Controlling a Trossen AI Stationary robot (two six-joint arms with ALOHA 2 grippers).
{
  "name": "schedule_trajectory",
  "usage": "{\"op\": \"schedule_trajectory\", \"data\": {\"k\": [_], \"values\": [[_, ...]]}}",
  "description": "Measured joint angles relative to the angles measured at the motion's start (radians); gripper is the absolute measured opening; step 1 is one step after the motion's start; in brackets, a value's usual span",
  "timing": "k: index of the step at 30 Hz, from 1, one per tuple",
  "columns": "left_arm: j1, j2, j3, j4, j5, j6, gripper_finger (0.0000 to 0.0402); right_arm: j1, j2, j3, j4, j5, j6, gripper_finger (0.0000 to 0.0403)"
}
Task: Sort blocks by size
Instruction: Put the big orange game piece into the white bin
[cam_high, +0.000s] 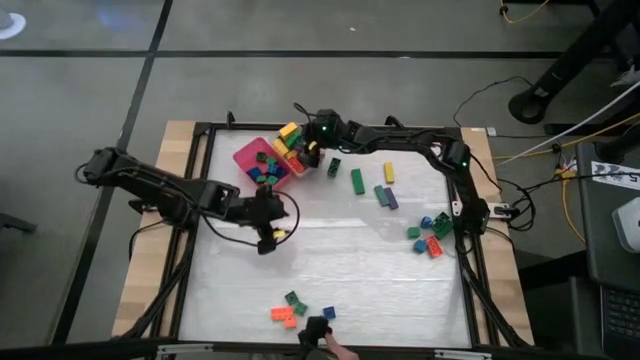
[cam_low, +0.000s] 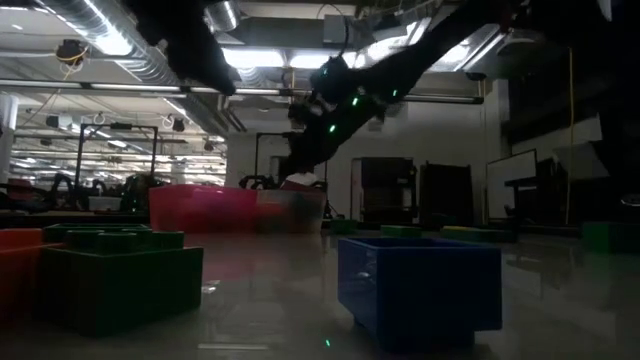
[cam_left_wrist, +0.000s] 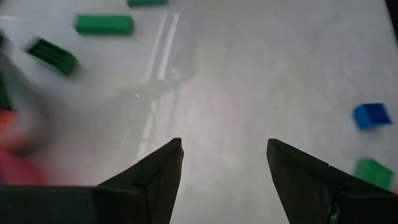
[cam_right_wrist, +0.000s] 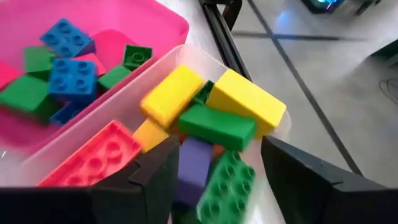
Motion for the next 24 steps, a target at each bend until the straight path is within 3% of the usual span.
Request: {"op": "schedule_trajectory", "data": {"k": [7, 14, 24], "values": [[-0.15, 0.029, -0.136, 0.218, 0.008, -0.083, 0.0221, 0.0, -0.166, 0.0, -0.299, -0.001, -0.001, 0.0221], [-0.322, 0.153, -0.182, 0.45, 0.008, -0.201, 0.0221, -0.001, -0.291, 0.001, -0.594, -0.055, -0.003, 0.0221], [-0.48, 0.394, -0.182, 0.642, 0.0, -0.429, 0.0221, 0.008, -0.317, 0.0, -0.895, -0.271, 0.071, 0.0221]]}}
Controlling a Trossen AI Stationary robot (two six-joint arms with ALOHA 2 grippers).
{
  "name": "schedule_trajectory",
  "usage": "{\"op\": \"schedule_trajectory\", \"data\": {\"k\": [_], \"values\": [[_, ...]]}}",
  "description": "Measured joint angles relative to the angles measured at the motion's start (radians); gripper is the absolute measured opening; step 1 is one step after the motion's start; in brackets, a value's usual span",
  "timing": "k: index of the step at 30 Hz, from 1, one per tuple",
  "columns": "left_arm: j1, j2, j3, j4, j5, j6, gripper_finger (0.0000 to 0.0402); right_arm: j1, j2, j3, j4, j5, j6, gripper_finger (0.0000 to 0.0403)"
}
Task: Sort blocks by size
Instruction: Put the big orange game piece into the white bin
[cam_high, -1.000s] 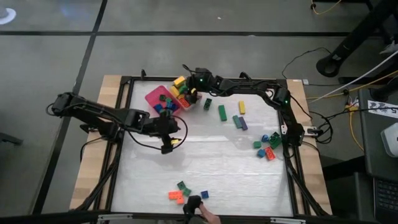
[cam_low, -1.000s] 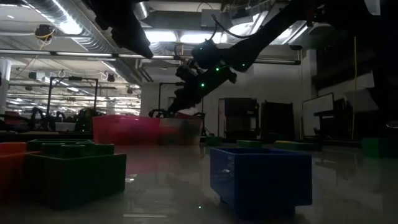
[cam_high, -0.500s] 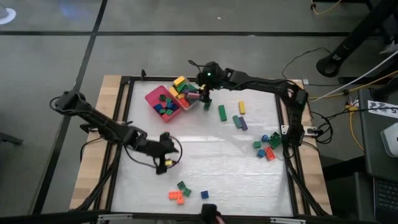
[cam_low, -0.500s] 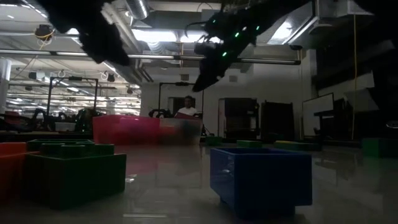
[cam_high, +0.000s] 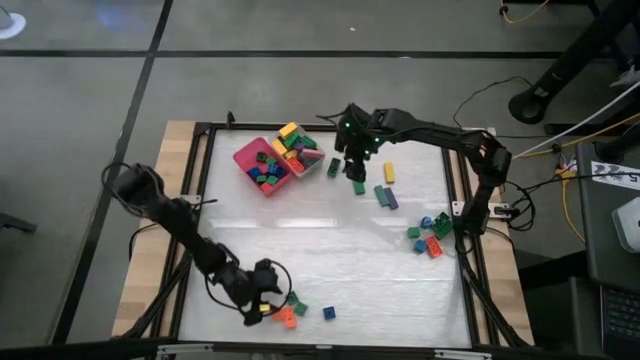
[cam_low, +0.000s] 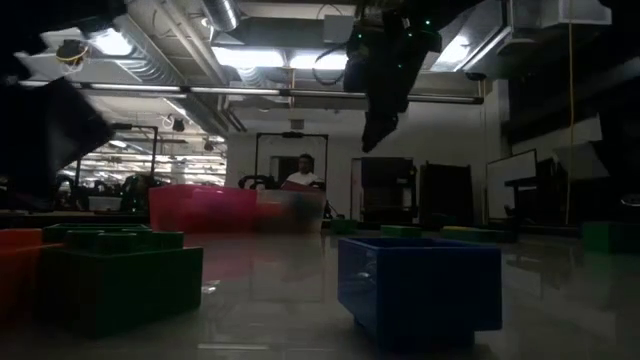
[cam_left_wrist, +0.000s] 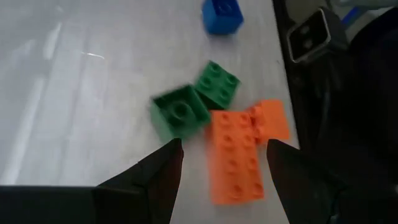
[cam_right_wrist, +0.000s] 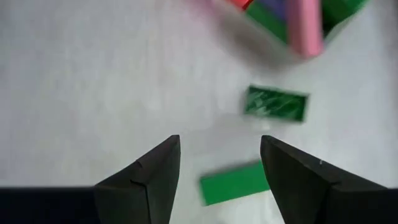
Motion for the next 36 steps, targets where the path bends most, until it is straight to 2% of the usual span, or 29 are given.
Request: {"op": "schedule_trajectory", "data": {"k": [7, 11, 19, 25, 29, 32, 36], "values": [[-0.048, 0.061, 0.001, 0.101, -0.009, -0.035, 0.0221, 0.074, 0.0, 0.0, -0.019, -0.02, 0.047, 0.0221], [-0.064, 0.097, 0.001, 0.097, -0.03, -0.078, 0.0221, 0.144, 0.0, 0.0, -0.021, -0.021, 0.048, 0.0221], [-0.071, 0.156, 0.02, 0.101, -0.043, -0.073, 0.0221, 0.275, 0.0, 0.0, -0.02, -0.019, 0.049, 0.0221], [-0.071, 0.185, 0.041, 0.101, -0.054, -0.015, 0.0221, 0.369, 0.0, 0.0, -0.018, -0.018, 0.093, 0.0221], [-0.073, 0.188, 0.042, 0.093, -0.098, 0.048, 0.0221, 0.436, 0.0, 0.0, -0.018, -0.017, 0.093, 0.0221], [-0.072, 0.188, 0.042, 0.079, -0.106, 0.093, 0.0211, 0.496, 0.0, -0.009, -0.006, -0.017, 0.093, 0.0221], [-0.071, 0.188, 0.044, 0.036, -0.114, 0.1, 0.0179, 0.581, 0.0, -0.05, 0.029, -0.017, 0.093, 0.0221]]}}
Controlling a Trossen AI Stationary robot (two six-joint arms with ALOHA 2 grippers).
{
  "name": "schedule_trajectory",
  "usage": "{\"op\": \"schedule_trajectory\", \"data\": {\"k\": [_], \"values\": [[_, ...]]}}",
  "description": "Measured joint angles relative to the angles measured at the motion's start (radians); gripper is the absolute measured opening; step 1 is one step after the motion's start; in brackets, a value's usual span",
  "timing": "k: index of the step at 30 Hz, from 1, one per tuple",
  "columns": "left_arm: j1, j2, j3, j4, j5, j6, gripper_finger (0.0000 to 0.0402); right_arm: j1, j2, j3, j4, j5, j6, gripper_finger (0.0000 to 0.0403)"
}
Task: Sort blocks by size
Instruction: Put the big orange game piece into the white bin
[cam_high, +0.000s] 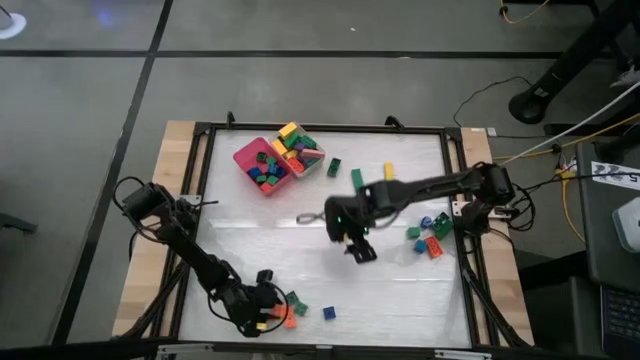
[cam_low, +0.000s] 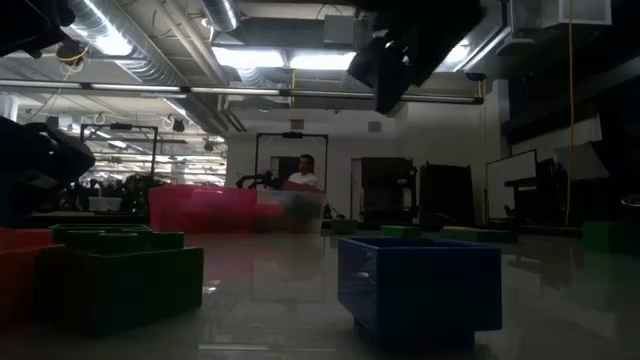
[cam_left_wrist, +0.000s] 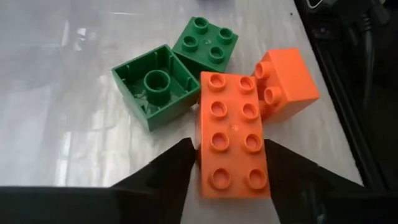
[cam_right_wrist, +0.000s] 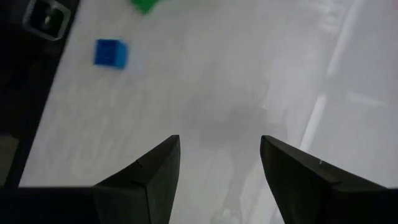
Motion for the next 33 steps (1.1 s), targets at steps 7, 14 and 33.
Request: {"op": "schedule_trajectory", "data": {"k": [7, 14, 33], "values": [[0.002, -0.012, -0.003, 0.012, -0.012, 0.048, 0.0123, 0.129, 0.0, -0.111, 0.139, 0.0, 0.0, 0.0221], [0.011, -0.12, -0.006, 0.017, -0.005, 0.118, 0.0123, 0.223, 0.0, -0.21, 0.237, 0.001, 0.096, 0.0221], [0.608, -0.527, -0.005, -0.363, -0.47, 0.539, 0.0137, 0.347, 0.0, -0.323, 0.487, 0.231, 0.131, 0.0221]]}}
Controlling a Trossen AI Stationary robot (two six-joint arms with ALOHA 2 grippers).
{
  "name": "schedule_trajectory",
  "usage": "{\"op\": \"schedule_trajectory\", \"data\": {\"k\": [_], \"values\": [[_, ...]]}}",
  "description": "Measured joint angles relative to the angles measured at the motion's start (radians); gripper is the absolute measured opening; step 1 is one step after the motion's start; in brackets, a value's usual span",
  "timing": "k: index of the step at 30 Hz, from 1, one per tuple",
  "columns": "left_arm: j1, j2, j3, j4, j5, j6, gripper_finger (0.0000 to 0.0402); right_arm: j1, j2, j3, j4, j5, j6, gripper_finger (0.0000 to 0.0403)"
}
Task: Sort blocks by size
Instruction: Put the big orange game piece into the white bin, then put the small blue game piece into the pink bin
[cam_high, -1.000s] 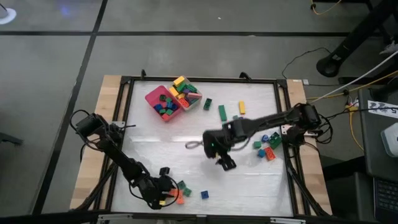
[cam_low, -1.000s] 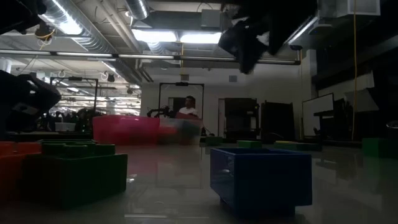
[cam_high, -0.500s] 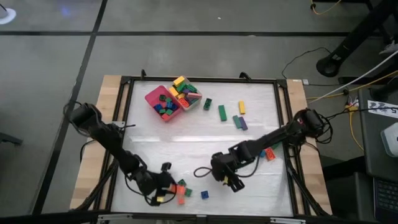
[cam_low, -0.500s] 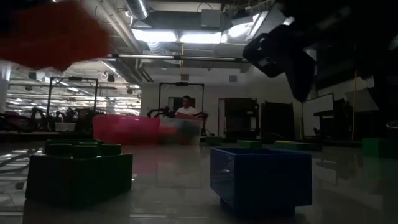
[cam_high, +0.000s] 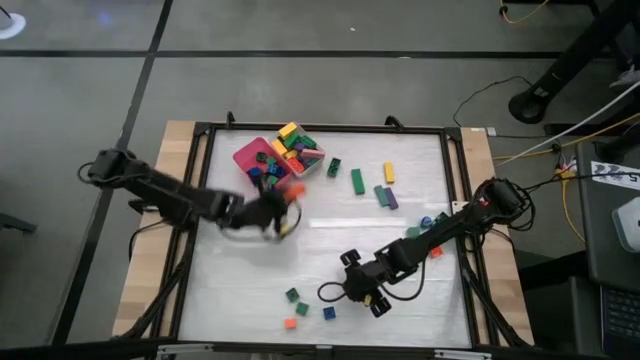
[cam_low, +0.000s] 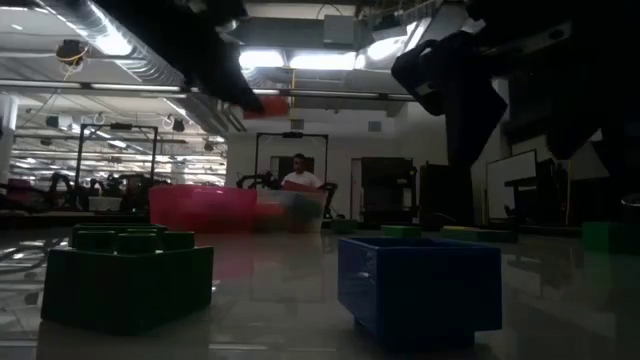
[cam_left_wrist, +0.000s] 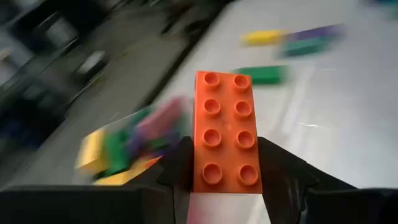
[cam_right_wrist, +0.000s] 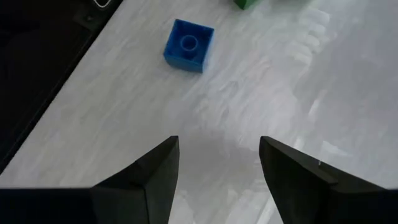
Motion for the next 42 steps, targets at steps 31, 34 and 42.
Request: {"op": "schedule_trajectory", "data": {"k": [31, 34, 42], "values": [[0.718, 0.234, 0.0, 0.165, 0.495, -0.008, 0.0221, 0.0, 0.108, 0.0, 0.248, 0.068, 0.18, 0.0221], [0.718, 0.234, 0.0, 0.164, 0.495, -0.009, 0.023, 0.0, 0.123, 0.0, 0.279, 0.025, 0.205, 0.0221], [0.717, 0.234, 0.0, 0.156, 0.495, -0.008, 0.0232, 0.033, 0.131, 0.0, 0.342, -0.027, 0.262, 0.0221]]}}
